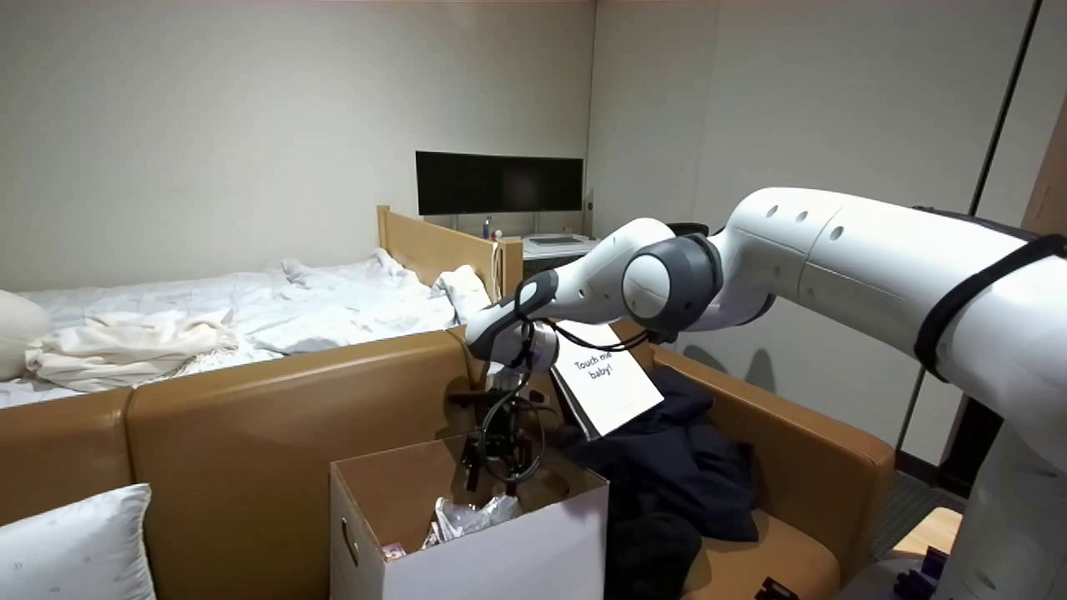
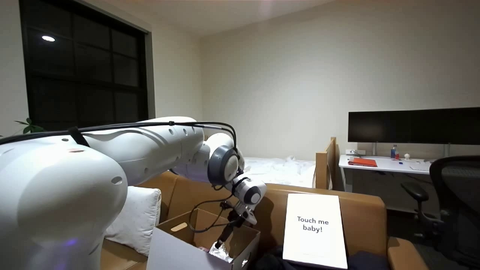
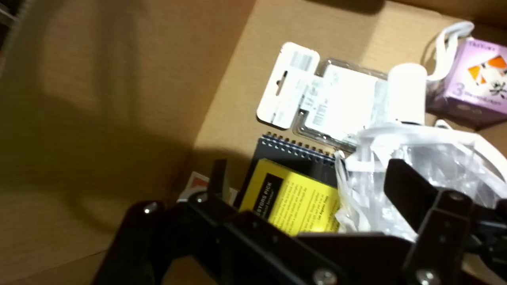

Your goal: Remove the white object from the box and put it on the sofa

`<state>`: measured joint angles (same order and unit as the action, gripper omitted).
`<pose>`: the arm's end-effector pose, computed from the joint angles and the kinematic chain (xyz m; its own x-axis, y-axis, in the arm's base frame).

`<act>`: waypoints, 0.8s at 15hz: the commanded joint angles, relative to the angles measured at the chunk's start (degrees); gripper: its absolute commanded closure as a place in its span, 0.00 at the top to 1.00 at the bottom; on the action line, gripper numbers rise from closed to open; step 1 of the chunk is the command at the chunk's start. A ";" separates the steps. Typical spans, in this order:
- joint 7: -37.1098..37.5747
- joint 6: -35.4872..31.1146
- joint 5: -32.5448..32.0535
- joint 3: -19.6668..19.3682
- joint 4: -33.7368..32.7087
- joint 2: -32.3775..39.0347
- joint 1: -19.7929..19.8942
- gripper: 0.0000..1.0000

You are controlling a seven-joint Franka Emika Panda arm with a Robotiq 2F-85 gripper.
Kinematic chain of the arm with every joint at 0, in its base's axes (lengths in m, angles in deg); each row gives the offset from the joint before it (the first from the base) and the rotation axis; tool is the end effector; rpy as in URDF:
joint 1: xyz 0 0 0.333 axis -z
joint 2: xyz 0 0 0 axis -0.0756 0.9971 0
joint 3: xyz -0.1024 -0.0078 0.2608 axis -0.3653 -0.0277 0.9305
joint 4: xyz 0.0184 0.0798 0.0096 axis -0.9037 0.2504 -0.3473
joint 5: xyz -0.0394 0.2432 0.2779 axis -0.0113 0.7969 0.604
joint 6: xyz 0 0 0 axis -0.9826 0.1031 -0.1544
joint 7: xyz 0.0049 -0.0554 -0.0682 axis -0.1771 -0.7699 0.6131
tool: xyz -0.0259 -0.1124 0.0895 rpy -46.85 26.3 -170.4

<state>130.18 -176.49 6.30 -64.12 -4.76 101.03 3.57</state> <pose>0.6170 0.1149 -0.0317 0.2008 -0.7880 -0.5820 -0.8470 -0.4382 0.3010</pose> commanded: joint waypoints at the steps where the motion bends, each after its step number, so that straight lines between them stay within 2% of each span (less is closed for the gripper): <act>1: 4.18 -12.34 1.04 -0.65 -3.78 4.72 -1.98 1.00; 3: 6.22 -21.00 0.70 -1.01 -4.26 6.69 -3.39 1.00; 4: 5.93 -26.75 0.64 -2.17 0.05 4.64 -4.66 1.00; 5: 6.61 -30.98 -0.12 -2.88 0.06 5.36 -5.77 1.00; 7: 8.60 -35.94 -1.98 -5.16 1.16 5.61 -8.63 1.00; 8: 5.80 -29.43 -1.40 -2.99 0.24 5.59 -6.08 1.00; 12: 7.47 -32.17 -2.35 -4.53 1.51 5.58 -8.13 1.00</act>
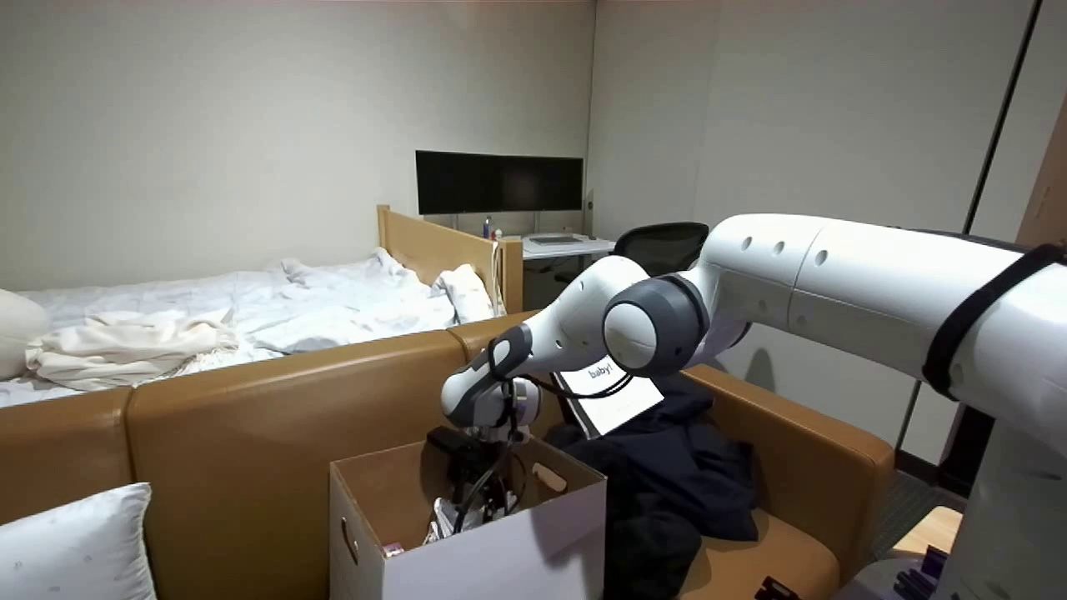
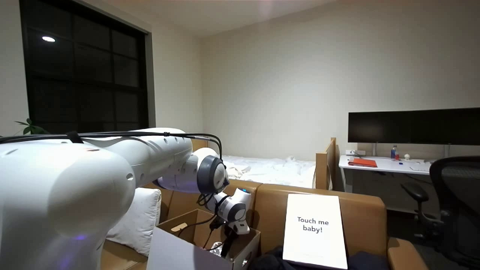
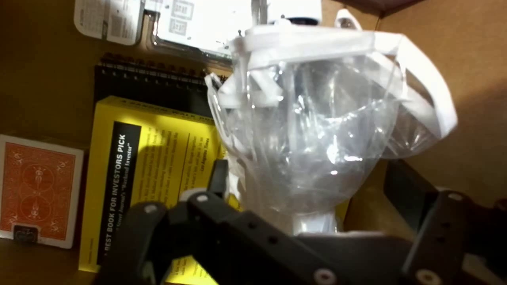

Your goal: Remove the white object from the box and put it on the sofa

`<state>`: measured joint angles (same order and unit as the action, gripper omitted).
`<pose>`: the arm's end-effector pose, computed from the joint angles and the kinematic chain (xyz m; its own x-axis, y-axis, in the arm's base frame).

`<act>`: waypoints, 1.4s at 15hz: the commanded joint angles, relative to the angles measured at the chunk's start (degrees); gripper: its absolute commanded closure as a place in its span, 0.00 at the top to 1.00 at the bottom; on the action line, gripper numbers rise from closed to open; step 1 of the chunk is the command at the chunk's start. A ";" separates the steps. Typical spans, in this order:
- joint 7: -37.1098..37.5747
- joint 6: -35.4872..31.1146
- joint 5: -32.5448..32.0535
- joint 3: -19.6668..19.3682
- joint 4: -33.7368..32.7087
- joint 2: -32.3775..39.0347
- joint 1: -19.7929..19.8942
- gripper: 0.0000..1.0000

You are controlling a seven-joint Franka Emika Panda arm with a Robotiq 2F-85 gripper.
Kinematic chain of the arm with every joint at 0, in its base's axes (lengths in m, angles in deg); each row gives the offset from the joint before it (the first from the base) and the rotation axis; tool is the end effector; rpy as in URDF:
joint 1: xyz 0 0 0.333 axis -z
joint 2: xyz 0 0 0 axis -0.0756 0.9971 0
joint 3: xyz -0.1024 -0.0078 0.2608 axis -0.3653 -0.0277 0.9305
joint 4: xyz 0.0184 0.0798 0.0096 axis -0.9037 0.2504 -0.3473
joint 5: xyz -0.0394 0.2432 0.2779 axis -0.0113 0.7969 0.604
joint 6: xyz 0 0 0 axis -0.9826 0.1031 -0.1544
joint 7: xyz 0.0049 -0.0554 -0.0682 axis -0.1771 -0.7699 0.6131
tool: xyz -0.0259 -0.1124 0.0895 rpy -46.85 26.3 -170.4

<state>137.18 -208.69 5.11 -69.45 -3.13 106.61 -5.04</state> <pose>0.6451 0.1400 -0.0968 0.2460 -0.9253 -0.2888 -0.9613 -0.2710 0.0495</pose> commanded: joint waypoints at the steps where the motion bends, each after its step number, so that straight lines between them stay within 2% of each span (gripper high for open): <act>1: 0.47 0.03 -1.16 0.79 -0.13 0.00 0.49 1.00; 3: 1.47 -0.52 -1.28 0.21 0.40 -0.01 0.11 1.00; 5: 1.46 -4.45 -1.90 -0.64 1.84 0.00 -0.97 1.00; 9: 1.83 -16.55 -4.32 -2.82 6.16 0.00 -4.35 1.00; 14: 1.29 -23.55 -4.04 -2.61 10.98 0.10 -5.82 1.00; 15: 1.04 -23.55 -3.78 -2.24 11.19 0.10 -5.54 0.75; 16: 1.24 -23.86 -3.65 -2.32 11.34 0.10 -5.45 0.73; 21: 1.55 -22.90 -3.11 -1.61 10.57 0.09 -4.59 0.43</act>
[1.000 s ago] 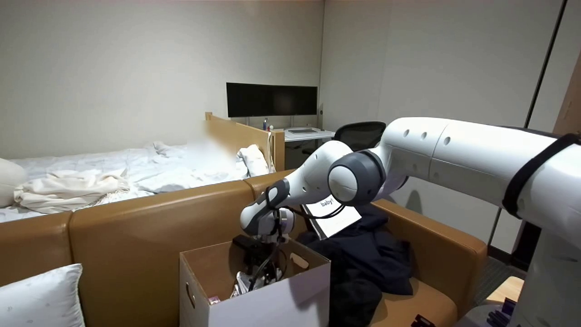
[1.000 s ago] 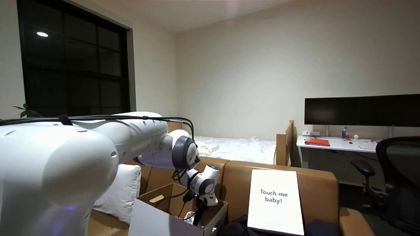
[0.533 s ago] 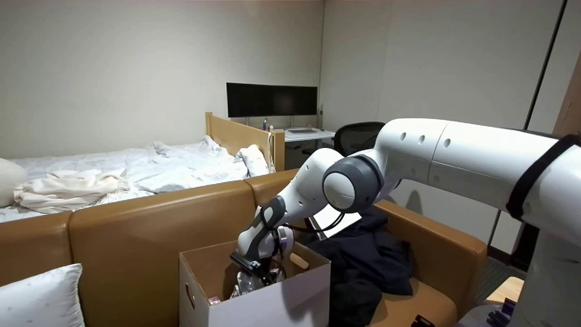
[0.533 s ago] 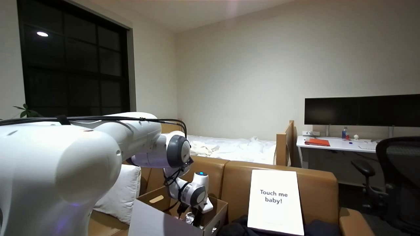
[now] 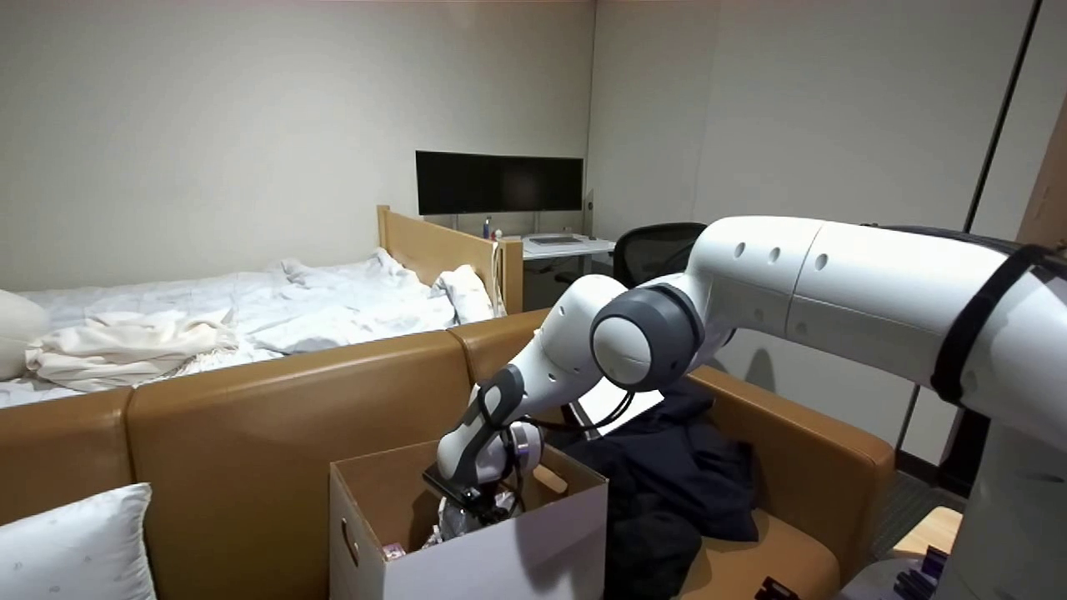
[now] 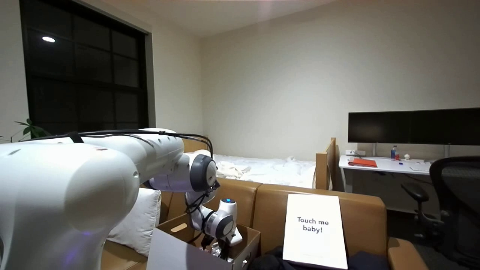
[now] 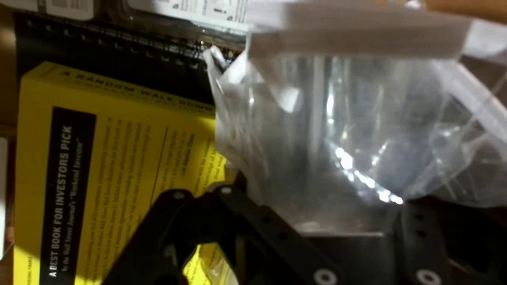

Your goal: Remove the white object from the box and put it on the sofa

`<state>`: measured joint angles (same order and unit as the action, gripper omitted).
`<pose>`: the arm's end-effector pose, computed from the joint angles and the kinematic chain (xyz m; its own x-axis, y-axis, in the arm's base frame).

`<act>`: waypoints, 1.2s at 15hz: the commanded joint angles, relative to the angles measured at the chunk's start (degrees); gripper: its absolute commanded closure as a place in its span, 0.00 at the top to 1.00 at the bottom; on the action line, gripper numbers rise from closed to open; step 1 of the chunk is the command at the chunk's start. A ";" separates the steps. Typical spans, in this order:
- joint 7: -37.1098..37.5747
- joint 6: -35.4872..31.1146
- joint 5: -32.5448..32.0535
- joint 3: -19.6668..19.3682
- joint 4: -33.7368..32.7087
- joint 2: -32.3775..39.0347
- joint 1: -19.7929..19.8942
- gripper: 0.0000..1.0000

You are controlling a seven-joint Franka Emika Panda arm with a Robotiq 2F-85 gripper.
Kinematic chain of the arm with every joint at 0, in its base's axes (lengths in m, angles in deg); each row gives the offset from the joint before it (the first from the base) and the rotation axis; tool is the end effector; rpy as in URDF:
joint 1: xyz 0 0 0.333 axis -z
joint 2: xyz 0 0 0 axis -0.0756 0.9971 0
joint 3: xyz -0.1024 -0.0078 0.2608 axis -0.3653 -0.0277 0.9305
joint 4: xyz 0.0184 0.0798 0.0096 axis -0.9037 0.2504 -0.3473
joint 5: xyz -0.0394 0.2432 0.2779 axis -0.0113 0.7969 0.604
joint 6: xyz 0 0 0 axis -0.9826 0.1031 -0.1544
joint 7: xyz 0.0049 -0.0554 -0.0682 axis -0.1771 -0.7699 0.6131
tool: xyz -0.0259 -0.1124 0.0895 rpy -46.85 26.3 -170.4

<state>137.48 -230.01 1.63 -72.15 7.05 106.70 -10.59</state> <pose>0.6222 0.1549 -0.1335 0.3487 -0.9317 -0.1017 -0.9350 -0.3383 -0.1065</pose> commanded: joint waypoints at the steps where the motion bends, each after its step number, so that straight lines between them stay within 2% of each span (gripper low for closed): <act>1: 1.33 -0.61 0.34 1.18 0.20 -0.02 1.22 0.37; 4: 1.41 0.45 1.34 0.70 3.16 -2.37 1.08 0.32; 6: 1.43 -0.71 2.27 0.49 7.95 -6.20 0.80 0.26; 7: 0.00 -1.13 2.75 1.22 12.73 -10.02 1.23 0.26; 10: -3.88 2.98 2.71 3.32 18.52 -16.33 2.82 0.21; 14: 1.00 2.12 1.63 -0.77 27.59 -25.56 -0.82 0.20; 18: 7.71 6.68 -1.73 -6.10 36.65 -36.18 -4.67 0.20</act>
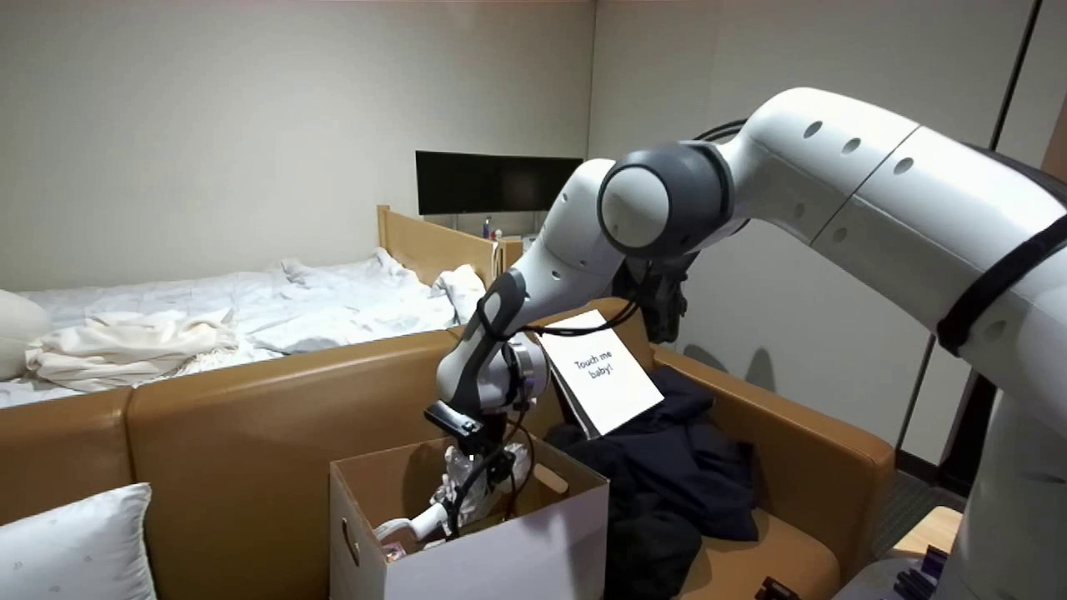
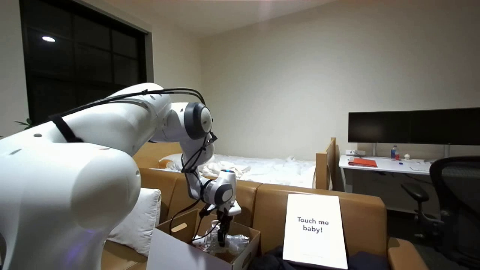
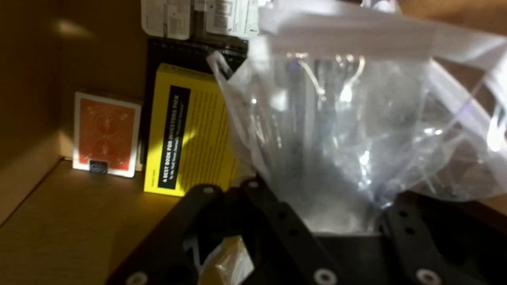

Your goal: Remove the white object from the box and put it on the sofa

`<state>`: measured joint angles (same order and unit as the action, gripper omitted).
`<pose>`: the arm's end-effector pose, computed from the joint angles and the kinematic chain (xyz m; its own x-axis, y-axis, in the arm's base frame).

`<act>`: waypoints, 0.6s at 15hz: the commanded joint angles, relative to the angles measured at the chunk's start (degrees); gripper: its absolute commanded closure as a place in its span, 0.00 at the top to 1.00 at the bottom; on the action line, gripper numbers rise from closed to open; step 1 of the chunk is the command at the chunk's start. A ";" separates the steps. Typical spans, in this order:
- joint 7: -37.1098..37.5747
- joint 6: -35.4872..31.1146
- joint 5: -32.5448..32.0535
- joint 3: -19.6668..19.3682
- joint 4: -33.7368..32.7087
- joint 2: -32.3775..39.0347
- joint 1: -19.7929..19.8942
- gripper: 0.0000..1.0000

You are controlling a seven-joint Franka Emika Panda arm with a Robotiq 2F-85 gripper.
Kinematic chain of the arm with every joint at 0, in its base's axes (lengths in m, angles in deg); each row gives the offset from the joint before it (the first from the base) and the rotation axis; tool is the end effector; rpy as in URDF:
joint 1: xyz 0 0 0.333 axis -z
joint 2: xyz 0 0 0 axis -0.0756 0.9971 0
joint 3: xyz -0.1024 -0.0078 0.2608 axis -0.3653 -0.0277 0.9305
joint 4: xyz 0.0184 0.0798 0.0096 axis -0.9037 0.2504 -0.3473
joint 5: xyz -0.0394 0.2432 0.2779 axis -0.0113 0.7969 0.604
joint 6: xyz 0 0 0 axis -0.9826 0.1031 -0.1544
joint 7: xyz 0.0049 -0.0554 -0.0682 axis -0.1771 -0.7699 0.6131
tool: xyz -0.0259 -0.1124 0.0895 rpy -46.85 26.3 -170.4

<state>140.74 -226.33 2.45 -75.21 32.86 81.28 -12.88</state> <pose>0.6106 0.1457 -0.0121 0.2917 -0.9524 -0.0888 -0.9565 -0.2899 -0.0329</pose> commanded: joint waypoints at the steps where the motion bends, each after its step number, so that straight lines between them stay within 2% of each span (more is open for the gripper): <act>1: 6.77 4.07 -3.51 -4.75 12.74 -13.23 -3.50 0.20; 4: 8.36 7.59 -6.28 -5.65 17.65 -21.00 -2.67 0.20; 7: 5.41 4.79 -5.56 -4.21 22.30 -28.46 1.58 0.20; 9: 4.83 6.35 -3.86 -3.63 23.23 -32.36 5.30 0.20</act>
<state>146.92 -220.38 -2.19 -80.70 50.51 57.35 -12.96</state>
